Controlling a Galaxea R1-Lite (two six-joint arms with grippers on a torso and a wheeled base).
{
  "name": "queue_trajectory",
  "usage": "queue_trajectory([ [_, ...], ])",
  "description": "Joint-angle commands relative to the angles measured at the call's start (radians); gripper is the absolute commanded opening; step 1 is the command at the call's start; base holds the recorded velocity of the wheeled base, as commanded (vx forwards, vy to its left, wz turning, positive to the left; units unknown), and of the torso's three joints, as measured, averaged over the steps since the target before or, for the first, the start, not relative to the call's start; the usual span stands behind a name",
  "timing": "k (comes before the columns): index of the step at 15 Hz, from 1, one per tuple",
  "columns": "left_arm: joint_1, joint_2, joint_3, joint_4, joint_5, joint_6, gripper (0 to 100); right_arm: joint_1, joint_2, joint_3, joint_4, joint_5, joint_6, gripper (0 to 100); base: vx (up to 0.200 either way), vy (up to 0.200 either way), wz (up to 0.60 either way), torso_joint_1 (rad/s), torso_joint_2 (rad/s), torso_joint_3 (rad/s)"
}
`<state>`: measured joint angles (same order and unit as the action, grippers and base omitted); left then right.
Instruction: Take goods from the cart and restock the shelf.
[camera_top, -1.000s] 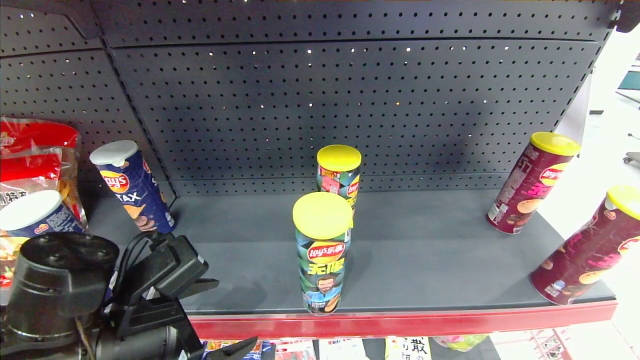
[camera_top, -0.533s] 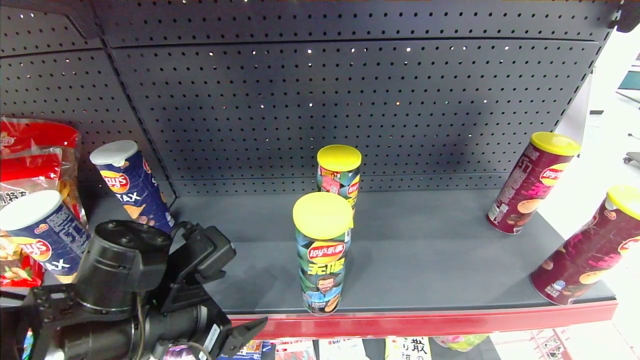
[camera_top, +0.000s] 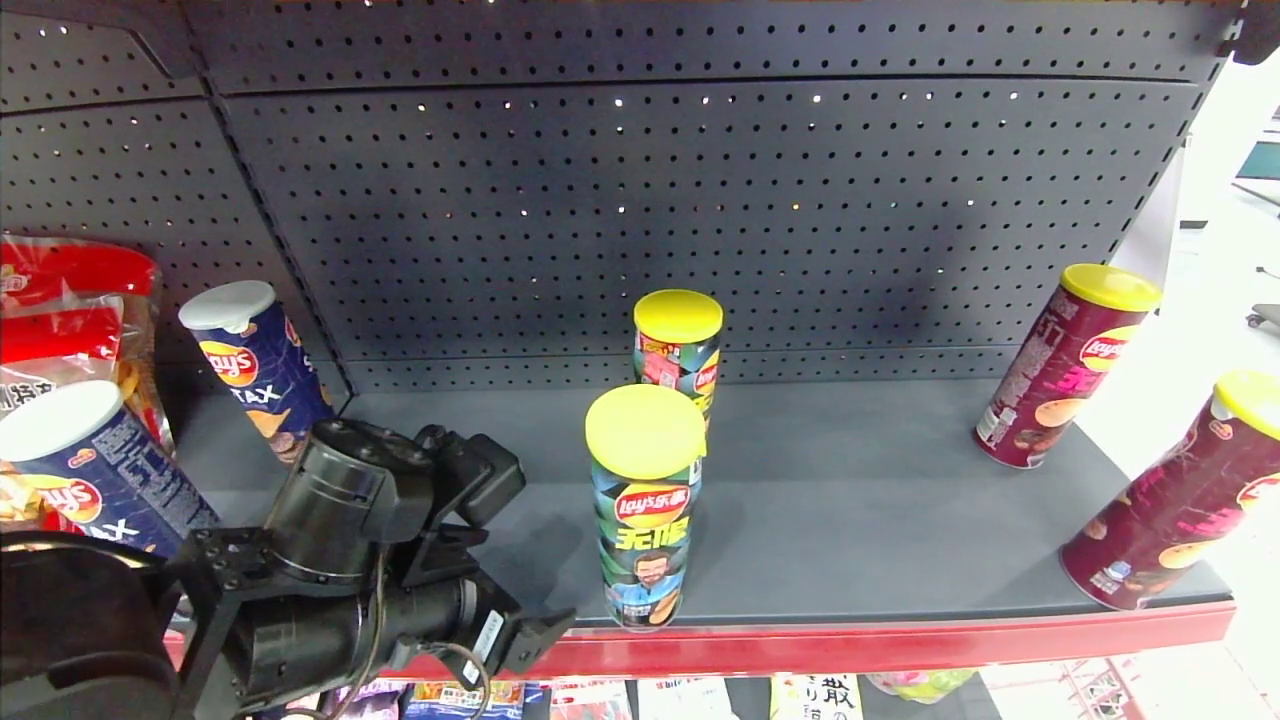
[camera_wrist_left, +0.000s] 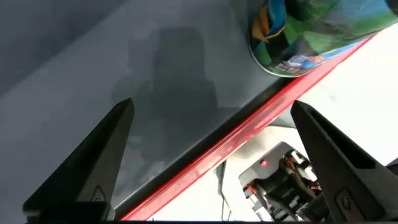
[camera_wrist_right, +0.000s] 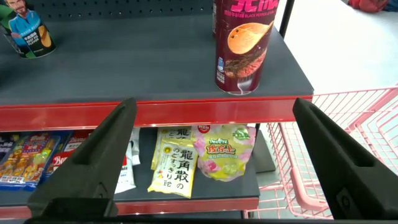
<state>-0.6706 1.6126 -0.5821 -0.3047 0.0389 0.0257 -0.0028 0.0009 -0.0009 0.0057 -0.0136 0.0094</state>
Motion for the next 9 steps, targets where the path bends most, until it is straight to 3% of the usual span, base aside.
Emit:
queue_trajectory([
  [1,0.0,0.026,-0.015,-0.001,0.002,-0.007,100,0.0,-0.001,-0.001,0.0,0.0,0.0,100,0.0,0.0,0.0,0.0,0.0,0.0],
  [4,-0.001,0.058,-0.062,-0.001,0.022,-0.033,100,0.0,-0.001,-0.001,0.0,0.0,0.0,100,0.0,0.0,0.0,0.0,0.0,0.0],
  [9,-0.001,0.096,-0.096,-0.001,0.059,-0.043,100,0.0,-0.001,-0.001,0.0,0.0,0.0,100,0.0,0.0,0.0,0.0,0.0,0.0],
])
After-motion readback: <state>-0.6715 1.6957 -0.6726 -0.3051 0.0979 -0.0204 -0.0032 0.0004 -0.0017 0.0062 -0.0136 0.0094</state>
